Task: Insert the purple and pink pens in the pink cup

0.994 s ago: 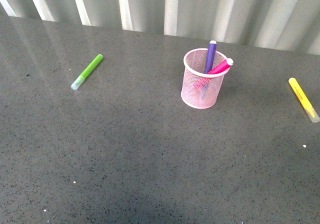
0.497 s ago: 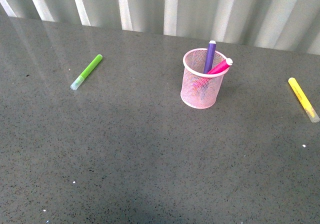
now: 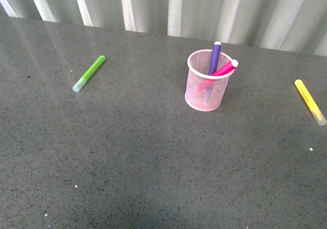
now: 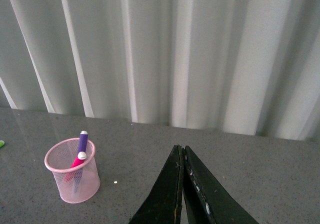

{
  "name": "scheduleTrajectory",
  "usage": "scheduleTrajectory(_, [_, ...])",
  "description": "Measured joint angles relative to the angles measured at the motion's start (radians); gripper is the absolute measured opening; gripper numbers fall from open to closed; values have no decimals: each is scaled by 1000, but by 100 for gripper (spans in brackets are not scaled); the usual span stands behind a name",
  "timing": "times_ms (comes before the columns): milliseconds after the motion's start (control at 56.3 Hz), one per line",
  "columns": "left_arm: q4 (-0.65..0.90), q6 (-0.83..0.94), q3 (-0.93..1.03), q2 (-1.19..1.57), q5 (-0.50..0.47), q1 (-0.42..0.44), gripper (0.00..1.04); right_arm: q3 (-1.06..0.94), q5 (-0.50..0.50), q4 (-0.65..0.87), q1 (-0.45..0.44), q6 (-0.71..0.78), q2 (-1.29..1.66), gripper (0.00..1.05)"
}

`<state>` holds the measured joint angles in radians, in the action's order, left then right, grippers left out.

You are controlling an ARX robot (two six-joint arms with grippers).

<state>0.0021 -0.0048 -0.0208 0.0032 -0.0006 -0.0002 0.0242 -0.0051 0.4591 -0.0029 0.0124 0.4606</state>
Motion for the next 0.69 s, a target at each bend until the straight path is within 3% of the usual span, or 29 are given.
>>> scheduleTrajectory(692, [0, 0, 0, 0, 0, 0, 98, -1, 4, -249, 0, -2, -254, 3])
